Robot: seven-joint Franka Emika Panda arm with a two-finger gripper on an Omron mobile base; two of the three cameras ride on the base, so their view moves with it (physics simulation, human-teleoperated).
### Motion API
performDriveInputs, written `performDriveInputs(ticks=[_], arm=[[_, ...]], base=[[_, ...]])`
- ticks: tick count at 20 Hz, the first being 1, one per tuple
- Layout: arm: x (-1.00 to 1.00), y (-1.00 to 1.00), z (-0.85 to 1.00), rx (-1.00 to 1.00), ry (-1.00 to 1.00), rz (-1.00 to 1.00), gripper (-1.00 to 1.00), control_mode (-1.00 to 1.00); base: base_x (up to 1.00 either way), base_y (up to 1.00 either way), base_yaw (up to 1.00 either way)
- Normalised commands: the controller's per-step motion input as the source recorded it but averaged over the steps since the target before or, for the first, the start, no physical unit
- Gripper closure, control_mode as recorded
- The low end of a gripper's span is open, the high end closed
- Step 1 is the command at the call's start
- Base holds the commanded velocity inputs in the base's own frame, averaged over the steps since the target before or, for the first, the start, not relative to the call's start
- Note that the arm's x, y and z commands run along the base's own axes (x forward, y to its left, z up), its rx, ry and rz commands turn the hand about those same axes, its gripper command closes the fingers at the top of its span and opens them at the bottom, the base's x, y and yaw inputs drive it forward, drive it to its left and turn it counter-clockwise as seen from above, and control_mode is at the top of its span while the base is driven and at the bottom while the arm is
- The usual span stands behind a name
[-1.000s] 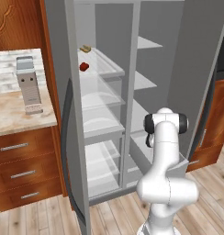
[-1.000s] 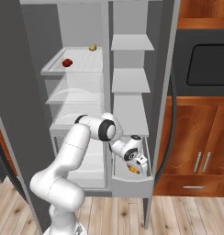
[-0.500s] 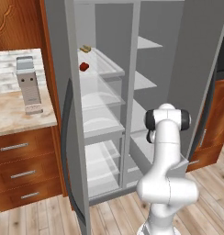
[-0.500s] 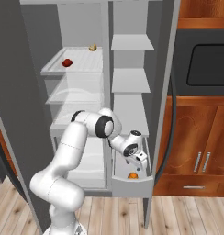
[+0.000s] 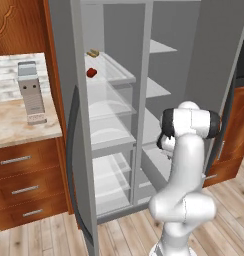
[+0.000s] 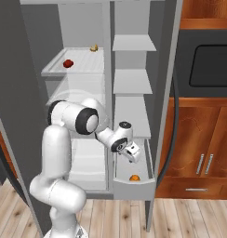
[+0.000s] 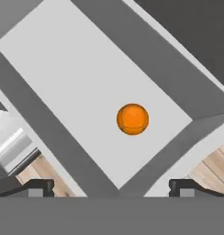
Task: Take the bell pepper and orange from the fridge shelf and place them in the freezer drawer to begin freezing them.
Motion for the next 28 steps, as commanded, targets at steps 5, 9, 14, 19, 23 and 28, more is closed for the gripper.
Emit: performDriveInputs(ticks=[5,9,14,19,23,28], arm=[[-0.91,0.66,1.0,-0.11,-0.25,0.0,-1.0,-1.0],[-0.82,0.62,1.0,-0.09,-0.2,0.02,-1.0,-1.0],[-0.71,0.51,1.0,-0.03,-0.06,0.11,-1.0,-1.0],[-0.64,0.45,1.0,0.0,0.01,0.23,-1.0,-1.0],[-0.5,0.39,1.0,0.0,0.15,0.29,-1.0,-1.0],[-0.27,0.33,0.32,-0.03,0.11,0.27,-1.0,-1.0]], base=[[0.0,0.0,0.0],[0.0,0.0,0.0],[0.0,0.0,0.0],[0.0,0.0,0.0],[0.0,0.0,0.0],[0.0,0.0,0.0]])
